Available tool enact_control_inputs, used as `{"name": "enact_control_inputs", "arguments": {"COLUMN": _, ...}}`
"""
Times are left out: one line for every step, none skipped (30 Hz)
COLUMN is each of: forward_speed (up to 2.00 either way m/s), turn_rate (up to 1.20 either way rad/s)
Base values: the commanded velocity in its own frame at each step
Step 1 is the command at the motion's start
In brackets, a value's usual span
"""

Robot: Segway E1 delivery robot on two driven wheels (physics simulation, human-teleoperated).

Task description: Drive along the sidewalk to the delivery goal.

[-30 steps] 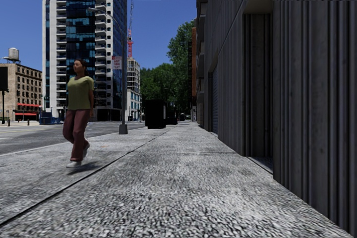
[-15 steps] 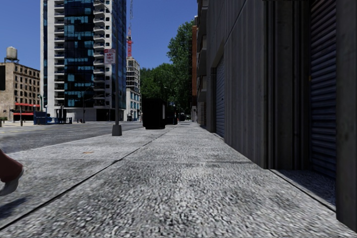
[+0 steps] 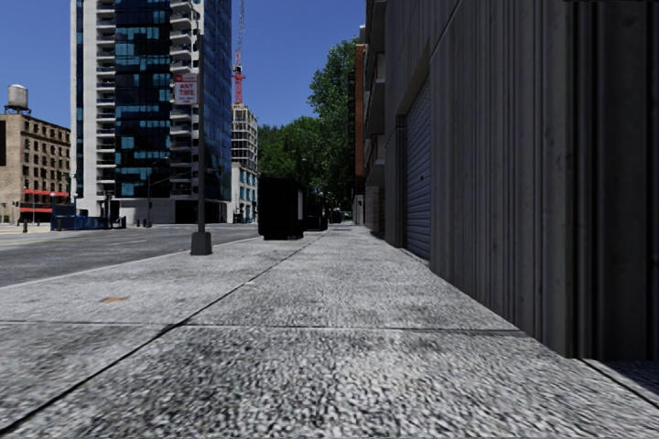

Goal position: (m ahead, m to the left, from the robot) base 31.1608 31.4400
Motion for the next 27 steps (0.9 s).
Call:
{"name": "enact_control_inputs", "arguments": {"forward_speed": 2.00, "turn_rate": 0.00}}
{"name": "enact_control_inputs", "arguments": {"forward_speed": 2.00, "turn_rate": 0.00}}
{"name": "enact_control_inputs", "arguments": {"forward_speed": 2.00, "turn_rate": 0.00}}
{"name": "enact_control_inputs", "arguments": {"forward_speed": 2.00, "turn_rate": 0.00}}
{"name": "enact_control_inputs", "arguments": {"forward_speed": 2.00, "turn_rate": 0.00}}
{"name": "enact_control_inputs", "arguments": {"forward_speed": 2.00, "turn_rate": 0.00}}
{"name": "enact_control_inputs", "arguments": {"forward_speed": 2.00, "turn_rate": 0.00}}
{"name": "enact_control_inputs", "arguments": {"forward_speed": 2.00, "turn_rate": 0.00}}
{"name": "enact_control_inputs", "arguments": {"forward_speed": 2.00, "turn_rate": 0.00}}
{"name": "enact_control_inputs", "arguments": {"forward_speed": 2.00, "turn_rate": 0.00}}
{"name": "enact_control_inputs", "arguments": {"forward_speed": 2.00, "turn_rate": 0.00}}
{"name": "enact_control_inputs", "arguments": {"forward_speed": 2.00, "turn_rate": 0.00}}
{"name": "enact_control_inputs", "arguments": {"forward_speed": 2.00, "turn_rate": 0.00}}
{"name": "enact_control_inputs", "arguments": {"forward_speed": 2.00, "turn_rate": 0.00}}
{"name": "enact_control_inputs", "arguments": {"forward_speed": 2.00, "turn_rate": 0.00}}
{"name": "enact_control_inputs", "arguments": {"forward_speed": 2.00, "turn_rate": 0.00}}
{"name": "enact_control_inputs", "arguments": {"forward_speed": 2.00, "turn_rate": 0.00}}
{"name": "enact_control_inputs", "arguments": {"forward_speed": 2.00, "turn_rate": 0.00}}
{"name": "enact_control_inputs", "arguments": {"forward_speed": 2.00, "turn_rate": 0.00}}
{"name": "enact_control_inputs", "arguments": {"forward_speed": 2.00, "turn_rate": 0.00}}
{"name": "enact_control_inputs", "arguments": {"forward_speed": 2.00, "turn_rate": 0.00}}
{"name": "enact_control_inputs", "arguments": {"forward_speed": 2.00, "turn_rate": 0.00}}
{"name": "enact_control_inputs", "arguments": {"forward_speed": 2.00, "turn_rate": 0.00}}
{"name": "enact_control_inputs", "arguments": {"forward_speed": 2.00, "turn_rate": 0.00}}
{"name": "enact_control_inputs", "arguments": {"forward_speed": 2.00, "turn_rate": 0.00}}
{"name": "enact_control_inputs", "arguments": {"forward_speed": 2.00, "turn_rate": 0.00}}
{"name": "enact_control_inputs", "arguments": {"forward_speed": 2.00, "turn_rate": 0.00}}
